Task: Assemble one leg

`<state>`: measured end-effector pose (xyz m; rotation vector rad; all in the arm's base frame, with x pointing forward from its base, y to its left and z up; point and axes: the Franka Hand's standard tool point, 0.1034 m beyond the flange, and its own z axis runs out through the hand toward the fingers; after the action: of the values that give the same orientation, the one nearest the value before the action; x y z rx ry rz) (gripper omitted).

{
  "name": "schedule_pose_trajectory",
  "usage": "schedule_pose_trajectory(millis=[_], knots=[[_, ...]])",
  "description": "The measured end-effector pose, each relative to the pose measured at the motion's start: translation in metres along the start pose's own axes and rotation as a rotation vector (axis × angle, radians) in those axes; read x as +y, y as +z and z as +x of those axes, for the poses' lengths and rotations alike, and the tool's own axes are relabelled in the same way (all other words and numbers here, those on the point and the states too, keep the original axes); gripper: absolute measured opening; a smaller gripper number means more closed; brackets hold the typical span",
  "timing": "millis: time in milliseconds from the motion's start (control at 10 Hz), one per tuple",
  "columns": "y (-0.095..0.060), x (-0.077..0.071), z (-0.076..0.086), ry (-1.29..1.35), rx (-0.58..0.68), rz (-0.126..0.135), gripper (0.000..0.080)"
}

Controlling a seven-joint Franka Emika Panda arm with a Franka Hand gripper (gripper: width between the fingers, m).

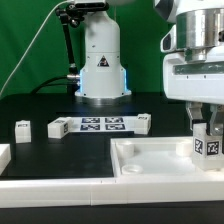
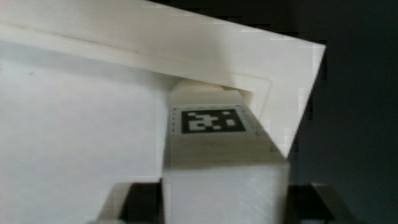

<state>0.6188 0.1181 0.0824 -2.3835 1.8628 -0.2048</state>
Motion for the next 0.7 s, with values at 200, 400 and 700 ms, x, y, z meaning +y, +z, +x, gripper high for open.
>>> schedule_pose_trajectory(millis=[200, 400, 700], knots=[[-0.0001, -0.0001, 0.0004, -0.030, -0.003, 0.002, 0.0340], [-0.0003, -0.0003, 0.0055, -0.120, -0.001, 0.003, 0.0532], [-0.0004, -0.0008, 0.0063, -0.454, 0.004, 0.004, 0.0642]])
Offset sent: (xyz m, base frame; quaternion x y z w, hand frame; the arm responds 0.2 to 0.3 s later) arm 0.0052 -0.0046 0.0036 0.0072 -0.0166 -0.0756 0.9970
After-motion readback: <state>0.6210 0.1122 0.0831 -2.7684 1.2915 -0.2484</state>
